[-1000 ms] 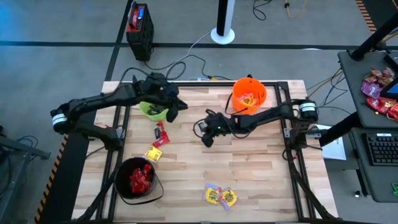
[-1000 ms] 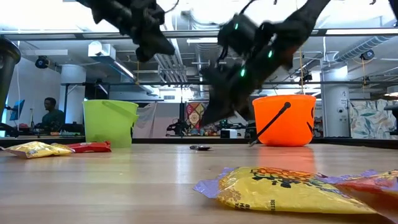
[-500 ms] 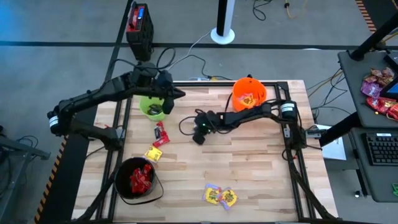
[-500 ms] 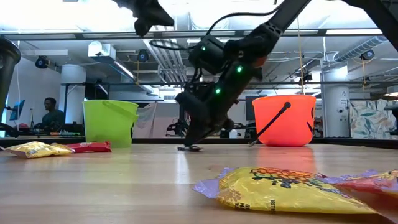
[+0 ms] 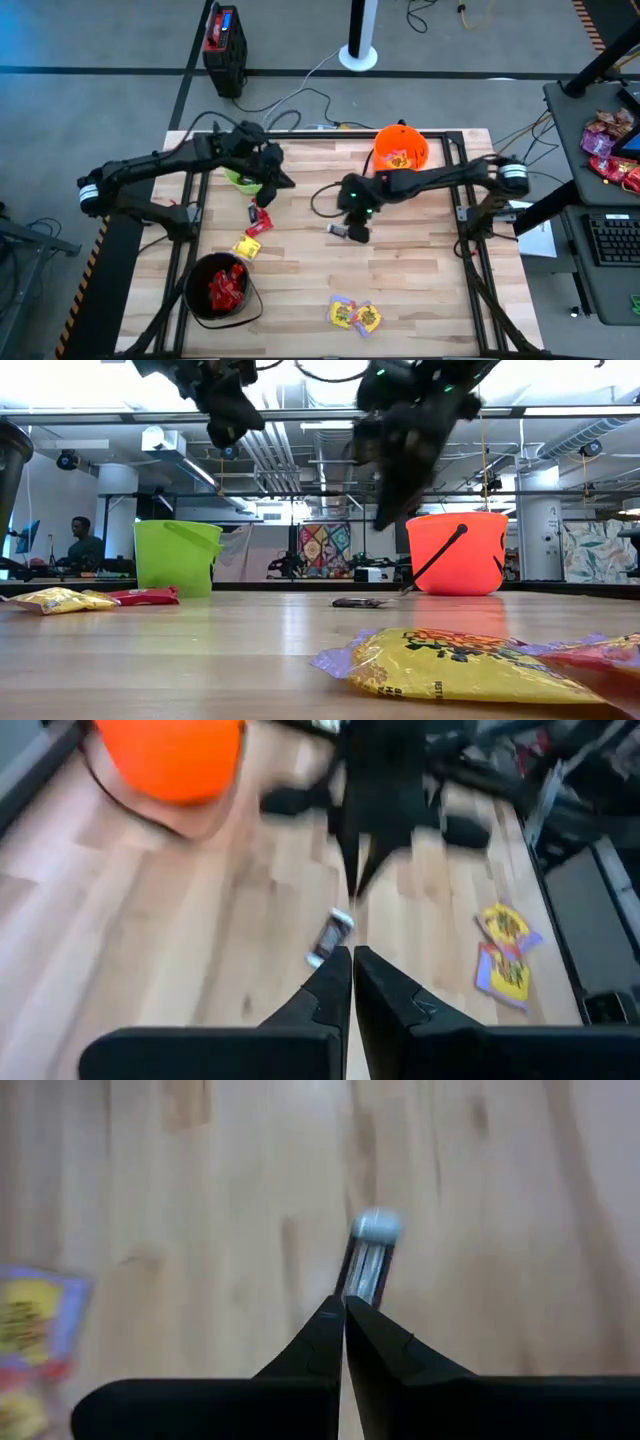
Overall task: Sort candy by brand, put in halloween buckets
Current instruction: Put the brown candy into the green bucket
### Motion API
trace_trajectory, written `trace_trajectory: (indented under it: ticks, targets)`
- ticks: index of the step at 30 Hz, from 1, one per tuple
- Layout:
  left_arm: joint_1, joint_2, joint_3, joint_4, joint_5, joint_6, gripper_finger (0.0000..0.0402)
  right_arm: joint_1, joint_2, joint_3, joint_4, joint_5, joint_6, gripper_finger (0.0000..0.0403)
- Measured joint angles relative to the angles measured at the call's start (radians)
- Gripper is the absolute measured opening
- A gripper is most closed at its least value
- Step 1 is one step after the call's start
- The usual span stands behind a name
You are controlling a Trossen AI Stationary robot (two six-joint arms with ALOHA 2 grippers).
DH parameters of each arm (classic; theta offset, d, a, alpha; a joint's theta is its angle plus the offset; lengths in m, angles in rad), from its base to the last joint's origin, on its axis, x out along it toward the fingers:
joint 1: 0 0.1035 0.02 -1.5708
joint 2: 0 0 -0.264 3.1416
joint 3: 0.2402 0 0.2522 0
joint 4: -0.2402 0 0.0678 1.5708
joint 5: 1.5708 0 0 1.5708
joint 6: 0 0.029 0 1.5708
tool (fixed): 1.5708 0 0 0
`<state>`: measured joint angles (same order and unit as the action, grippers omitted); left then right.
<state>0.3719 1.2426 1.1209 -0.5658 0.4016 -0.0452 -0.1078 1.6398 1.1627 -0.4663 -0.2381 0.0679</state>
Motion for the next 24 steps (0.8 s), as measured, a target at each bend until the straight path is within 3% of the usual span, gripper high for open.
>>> trace_trajectory:
  ticks: [4,7,10,13,19,24]
  targets:
    - [-0.085,0.060,-0.024,0.054,-0.050,0.005,0.0000,-0.001,-0.149,-0.086,-0.066,-0.044,0.270,0.0009]
    - [-0.150,0.153,-0.026,0.136,-0.103,0.050,0.0000,0.023,-0.246,-0.180,-0.032,-0.076,0.616,0.0009]
    - [-0.194,0.275,-0.024,0.205,-0.106,0.088,0.0000,0.078,-0.301,-0.296,0.033,-0.017,0.942,0.0009]
    - [-0.223,0.396,-0.022,0.262,-0.105,0.104,0.0000,0.114,-0.337,-0.418,0.146,0.047,1.162,0.0009]
    - [-0.225,0.560,-0.020,0.358,-0.108,0.150,0.0000,0.138,-0.333,-0.602,0.507,0.164,1.381,0.0038]
    - [-0.221,0.647,-0.020,0.408,-0.107,0.167,0.0000,0.134,-0.248,-0.617,0.557,0.232,1.390,0.0087]
